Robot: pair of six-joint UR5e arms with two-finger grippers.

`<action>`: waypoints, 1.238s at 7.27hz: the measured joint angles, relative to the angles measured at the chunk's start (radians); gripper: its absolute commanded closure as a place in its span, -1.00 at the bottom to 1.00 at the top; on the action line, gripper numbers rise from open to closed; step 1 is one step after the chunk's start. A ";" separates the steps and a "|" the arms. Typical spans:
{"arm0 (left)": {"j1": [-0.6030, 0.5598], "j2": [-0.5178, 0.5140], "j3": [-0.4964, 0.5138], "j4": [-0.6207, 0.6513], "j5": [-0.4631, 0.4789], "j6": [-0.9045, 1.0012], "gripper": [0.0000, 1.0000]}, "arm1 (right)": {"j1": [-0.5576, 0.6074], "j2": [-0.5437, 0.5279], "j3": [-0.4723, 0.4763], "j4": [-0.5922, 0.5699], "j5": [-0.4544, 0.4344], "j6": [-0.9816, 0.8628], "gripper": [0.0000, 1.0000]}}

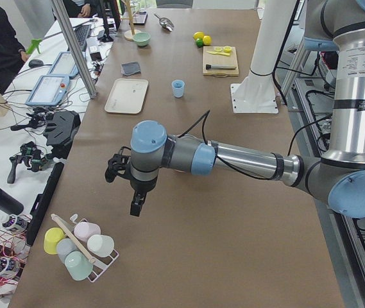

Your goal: Put ice and cherries in cup

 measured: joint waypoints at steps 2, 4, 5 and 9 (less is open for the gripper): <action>-0.005 0.025 0.028 -0.006 -0.003 0.005 -0.95 | 0.006 -0.005 -0.022 0.000 -0.002 0.034 -1.00; -0.004 0.026 0.029 -0.016 -0.004 0.005 -0.95 | 0.006 -0.005 -0.041 0.027 -0.004 0.056 -1.00; -0.004 0.025 0.025 -0.018 -0.004 0.001 -0.95 | 0.006 -0.003 -0.045 0.041 -0.004 0.059 -1.00; 0.021 0.015 -0.002 -0.019 -0.004 -0.078 -0.95 | 0.006 -0.002 -0.053 0.061 -0.004 0.061 -1.00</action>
